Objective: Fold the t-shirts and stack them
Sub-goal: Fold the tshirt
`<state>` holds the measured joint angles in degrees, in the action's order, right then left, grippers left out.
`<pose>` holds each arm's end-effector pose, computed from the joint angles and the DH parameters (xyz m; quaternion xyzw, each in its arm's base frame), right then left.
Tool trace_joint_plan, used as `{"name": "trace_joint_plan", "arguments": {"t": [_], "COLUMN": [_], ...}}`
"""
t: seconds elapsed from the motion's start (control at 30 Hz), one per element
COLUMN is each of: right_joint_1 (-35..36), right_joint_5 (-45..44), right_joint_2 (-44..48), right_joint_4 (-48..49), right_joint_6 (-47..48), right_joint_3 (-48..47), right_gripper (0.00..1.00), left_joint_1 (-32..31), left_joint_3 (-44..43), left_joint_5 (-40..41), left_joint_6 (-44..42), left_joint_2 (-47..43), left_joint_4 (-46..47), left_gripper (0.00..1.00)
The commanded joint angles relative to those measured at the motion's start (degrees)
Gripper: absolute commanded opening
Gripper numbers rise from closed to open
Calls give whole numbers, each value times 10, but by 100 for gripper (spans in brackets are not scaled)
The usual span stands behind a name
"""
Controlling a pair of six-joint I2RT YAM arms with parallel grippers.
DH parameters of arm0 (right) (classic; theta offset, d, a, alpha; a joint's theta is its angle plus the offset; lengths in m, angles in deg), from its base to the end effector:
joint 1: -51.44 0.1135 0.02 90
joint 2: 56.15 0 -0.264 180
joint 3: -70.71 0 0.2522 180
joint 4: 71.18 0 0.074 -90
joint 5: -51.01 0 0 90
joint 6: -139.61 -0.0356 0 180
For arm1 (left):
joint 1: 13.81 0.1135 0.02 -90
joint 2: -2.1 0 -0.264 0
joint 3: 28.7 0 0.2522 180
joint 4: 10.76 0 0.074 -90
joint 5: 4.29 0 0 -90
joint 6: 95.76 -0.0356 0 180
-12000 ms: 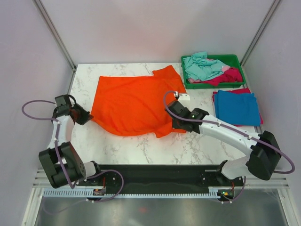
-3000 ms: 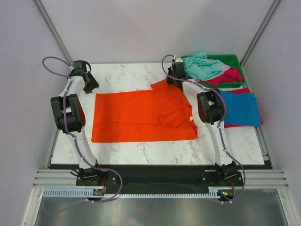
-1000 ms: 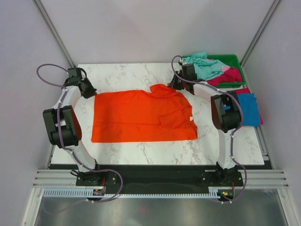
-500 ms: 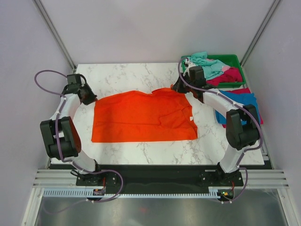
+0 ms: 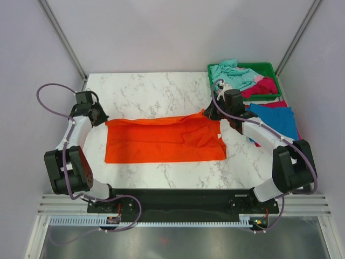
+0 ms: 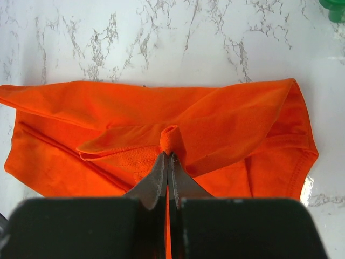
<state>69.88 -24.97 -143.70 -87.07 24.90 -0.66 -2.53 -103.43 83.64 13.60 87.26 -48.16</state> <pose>0.3226 0.1166 0.2494 -0.0115 0.8703 0.2760 0.4077 0.3134 0.0612 0.2497 -0.2402 0.9015 -0.0422 0.3576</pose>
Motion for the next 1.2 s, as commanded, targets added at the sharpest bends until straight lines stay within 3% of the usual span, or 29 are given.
{"name": "trace_joint_plan", "arguments": {"t": [0.0, 0.33, 0.5, 0.6, 0.63, 0.73, 0.77, 0.87, 1.03, 1.13, 1.17], "right_joint_1": [3, 16, 37, 49, 49, 49, 49, 49, 50, 60, 70], "right_joint_5": [-9, -34, -58, -95, -104, -136, -137, -137, -152, -168, -172], "right_joint_2": [40, 104, 145, 175, 183, 208, 221, 249, 308, 356, 381], "right_joint_4": [17, 21, 44, 53, 55, 50, 46, 29, -19, -45, -46], "right_joint_6": [-3, -24, -57, -93, -104, -133, -138, -149, -148, -148, -145], "right_joint_3": [22, 107, 167, 224, 255, 303, 311, 333, 334, 313, 296], "right_gripper": [0, 0, 0, 5, 7, 23, 39, 71, 80, 80, 82], "left_joint_1": [4, 1, 2, 3, 2, 2, 2, 1, -3, -41, -71], "left_joint_3": [23, 112, 114, 103, 95, 97, 103, 132, 143, 136, 119], "left_joint_5": [17, 35, 28, 35, 42, 88, 98, 118, 93, 88, 74], "left_joint_6": [-40, -66, -67, -53, -47, -35, -30, -34, -53, -74, -84], "left_joint_2": [-34, -95, -97, -84, -79, -96, -111, -173, -213, -203, -155], "left_joint_4": [23, 97, 76, 40, 31, 20, 27, 61, 85, 91, 73], "left_gripper": [2, 3, 3, 12, 28, 67, 70, 72, 66, 66, 66]}}
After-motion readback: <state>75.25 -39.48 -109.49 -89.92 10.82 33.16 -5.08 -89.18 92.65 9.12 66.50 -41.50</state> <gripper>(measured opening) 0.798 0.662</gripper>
